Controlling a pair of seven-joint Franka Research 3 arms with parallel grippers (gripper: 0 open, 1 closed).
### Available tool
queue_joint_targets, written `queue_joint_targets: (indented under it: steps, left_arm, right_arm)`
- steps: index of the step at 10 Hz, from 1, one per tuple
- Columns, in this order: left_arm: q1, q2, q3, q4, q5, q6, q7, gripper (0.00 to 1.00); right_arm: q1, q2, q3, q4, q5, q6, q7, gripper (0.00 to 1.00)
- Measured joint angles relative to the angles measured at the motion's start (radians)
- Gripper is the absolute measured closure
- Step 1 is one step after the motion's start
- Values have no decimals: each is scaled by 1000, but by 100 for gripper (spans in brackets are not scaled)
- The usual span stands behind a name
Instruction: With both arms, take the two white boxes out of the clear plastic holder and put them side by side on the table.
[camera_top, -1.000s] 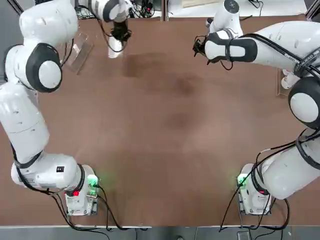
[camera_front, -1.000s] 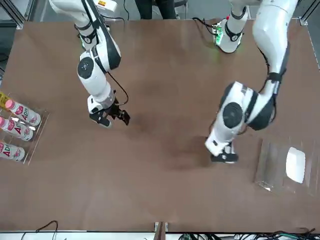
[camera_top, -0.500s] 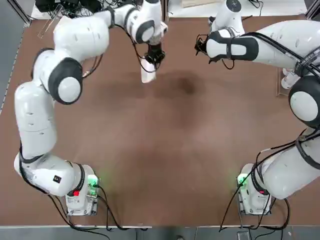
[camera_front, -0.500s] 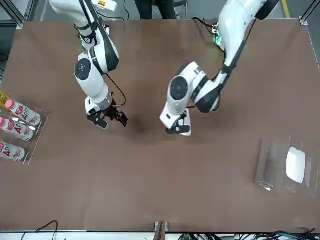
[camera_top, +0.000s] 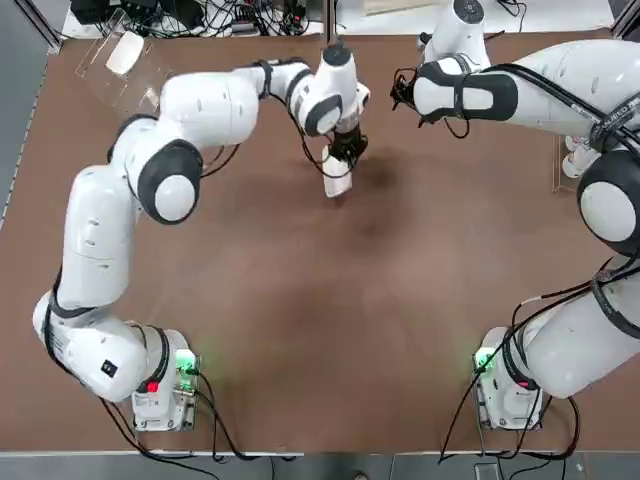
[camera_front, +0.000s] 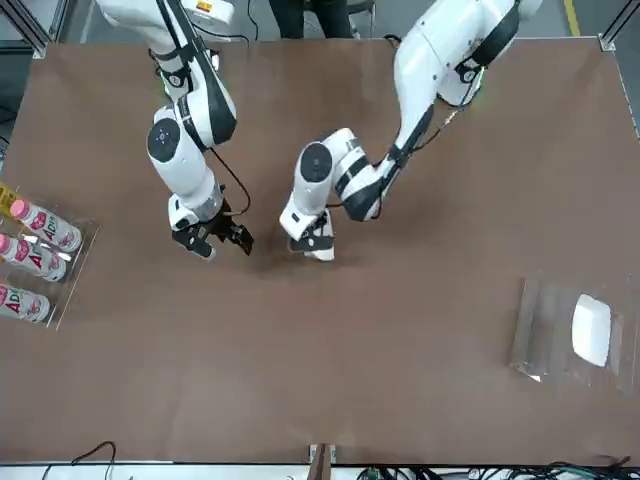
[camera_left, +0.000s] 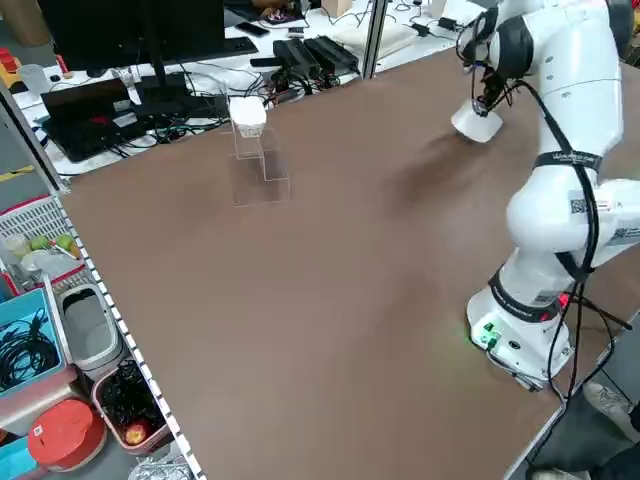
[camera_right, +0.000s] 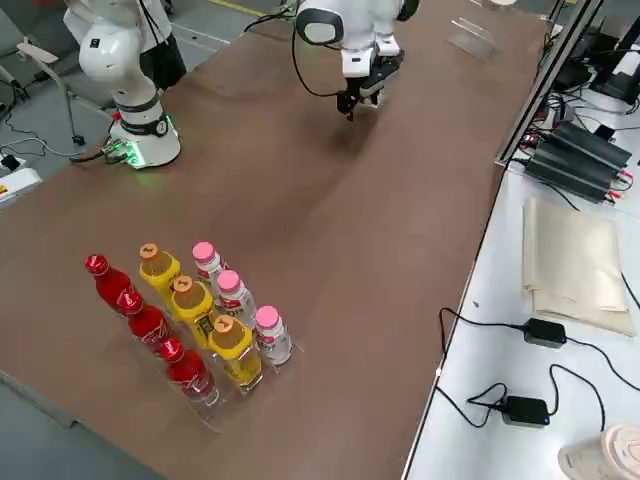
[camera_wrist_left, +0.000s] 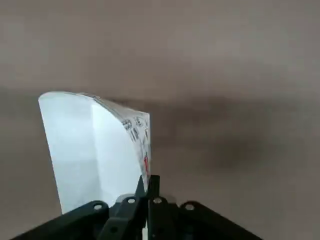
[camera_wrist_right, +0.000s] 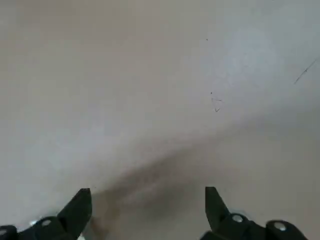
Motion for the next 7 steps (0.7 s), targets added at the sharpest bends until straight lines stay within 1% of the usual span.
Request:
queue_joint_targets:
  steps: [2,3,4,5,6,7]
  left_arm:
    - [-62,0,13,4,0,-1,2,95]
    - [-73,0,24,8,0,-1,1,84]
    - [-65,0,32,17,0,-1,1,70]
    - [-42,-4,36,29,-13,-5,-3,54]
    - [3,-20,37,41,-56,-24,-4,41]
    - [69,-56,37,52,-90,-74,0,25]
  right_arm:
    - [0,0,0,0,0,0,0,0]
    - [0,0,0,0,0,0,0,0]
    - [0,0,0,0,0,0,0,0]
    - [0,0,0,0,0,0,0,0]
    - [0,0,0,0,0,0,0,0]
    - [0,0,0,0,0,1,0,0]
